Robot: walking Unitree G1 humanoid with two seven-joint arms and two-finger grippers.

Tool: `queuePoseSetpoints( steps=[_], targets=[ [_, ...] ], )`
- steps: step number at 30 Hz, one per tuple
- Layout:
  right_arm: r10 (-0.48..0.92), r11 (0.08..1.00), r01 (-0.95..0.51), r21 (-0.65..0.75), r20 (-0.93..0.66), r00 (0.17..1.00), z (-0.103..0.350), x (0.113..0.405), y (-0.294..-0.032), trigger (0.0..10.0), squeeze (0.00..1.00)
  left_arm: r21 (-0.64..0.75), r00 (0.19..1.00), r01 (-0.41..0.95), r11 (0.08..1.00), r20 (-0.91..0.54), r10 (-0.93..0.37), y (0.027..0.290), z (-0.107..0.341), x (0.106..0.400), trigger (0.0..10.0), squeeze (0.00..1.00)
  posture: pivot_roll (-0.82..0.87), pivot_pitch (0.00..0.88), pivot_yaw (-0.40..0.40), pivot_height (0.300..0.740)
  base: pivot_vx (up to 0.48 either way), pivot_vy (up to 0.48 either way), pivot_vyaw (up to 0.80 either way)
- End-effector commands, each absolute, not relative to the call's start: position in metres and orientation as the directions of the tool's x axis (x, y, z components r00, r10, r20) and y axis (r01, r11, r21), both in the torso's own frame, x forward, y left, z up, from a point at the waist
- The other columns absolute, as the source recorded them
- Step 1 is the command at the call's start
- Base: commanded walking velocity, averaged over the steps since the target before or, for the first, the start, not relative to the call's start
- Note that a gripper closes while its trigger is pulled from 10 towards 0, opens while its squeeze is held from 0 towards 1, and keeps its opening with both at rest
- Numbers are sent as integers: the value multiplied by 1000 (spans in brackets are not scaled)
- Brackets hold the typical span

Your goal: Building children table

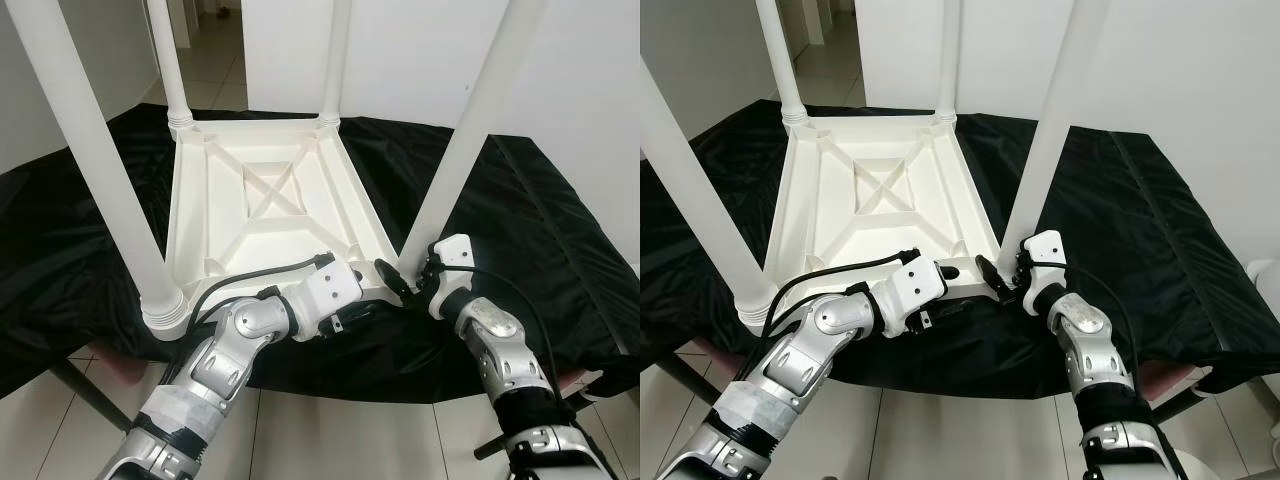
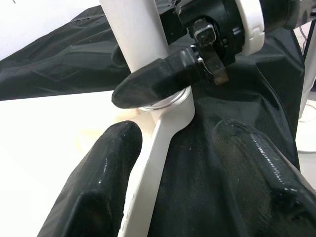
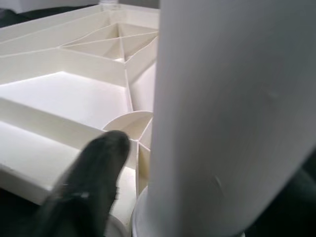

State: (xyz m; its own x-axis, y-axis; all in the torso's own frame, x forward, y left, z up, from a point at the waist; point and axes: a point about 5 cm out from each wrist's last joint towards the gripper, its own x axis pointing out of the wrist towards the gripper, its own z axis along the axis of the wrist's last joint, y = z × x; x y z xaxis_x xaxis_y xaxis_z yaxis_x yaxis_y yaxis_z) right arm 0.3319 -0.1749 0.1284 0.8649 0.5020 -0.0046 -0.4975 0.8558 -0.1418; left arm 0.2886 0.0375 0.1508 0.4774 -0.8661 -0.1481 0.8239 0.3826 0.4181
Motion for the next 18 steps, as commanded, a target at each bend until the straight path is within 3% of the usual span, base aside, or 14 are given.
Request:
queuePoseSetpoints(
  steps=[1,13,14,18],
  targets=[
    [522,841,-520,-152,-27,852,125,333,-174,0,0,425,482,820,383,-153,-863,37,149,287,10000,0,44,0,-48,740,0,0,0],
    [543,827,-544,-142,-52,838,118,336,-178,0,0,421,497,814,400,-148,-855,39,148,287,10000,0,49,0,-59,740,0,0,0],
    [528,840,-529,-122,-44,848,117,336,-179,10000,0,420,498,814,401,-149,-854,39,148,287,10000,0,50,0,-58,740,0,0,0],
    [466,880,-467,-86,-31,884,116,337,-180,10000,0,417,498,815,402,-151,-854,39,147,287,10000,0,45,0,-57,740,0,0,0]
  ],
)
